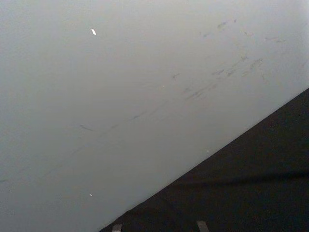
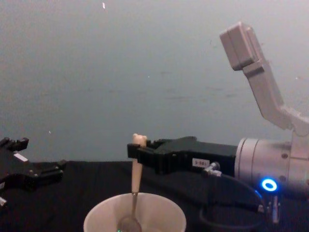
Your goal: Pick up the stirring spoon with one hand, stir inside the cup, then place it back in its original position.
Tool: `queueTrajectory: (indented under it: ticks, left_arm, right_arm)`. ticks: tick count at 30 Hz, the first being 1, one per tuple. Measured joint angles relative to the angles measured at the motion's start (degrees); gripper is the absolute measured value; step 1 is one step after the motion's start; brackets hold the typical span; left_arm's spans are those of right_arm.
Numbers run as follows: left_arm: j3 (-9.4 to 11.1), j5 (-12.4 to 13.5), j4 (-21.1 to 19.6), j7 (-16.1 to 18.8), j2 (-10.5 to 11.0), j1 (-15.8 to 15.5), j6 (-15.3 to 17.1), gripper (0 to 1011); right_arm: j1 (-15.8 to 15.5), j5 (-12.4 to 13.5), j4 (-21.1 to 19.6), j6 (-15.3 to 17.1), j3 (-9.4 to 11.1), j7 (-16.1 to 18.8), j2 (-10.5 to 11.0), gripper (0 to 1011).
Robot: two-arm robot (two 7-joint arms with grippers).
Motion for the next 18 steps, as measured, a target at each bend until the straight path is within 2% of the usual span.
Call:
queueTrajectory:
  ticks: [6,12,18]
  left_arm:
    - [0.0,0.0,0.0,0.0,0.0,0.0,0.0,1001]
    - [0.0,0.0,0.0,0.0,0.0,0.0,0.0,1001]
    - [0.0,0.0,0.0,0.0,0.0,0.0,0.0,1001]
  right_arm:
    - [0.18,0.02,0.5,0.33,1.3,-0.47,0.27,212]
    - [-1.0,0.34,-1.1,0.82,2.1,-0.05,1.9,212]
    - [-3.31,1.85,-4.51,2.02,2.78,1.31,4.47,212]
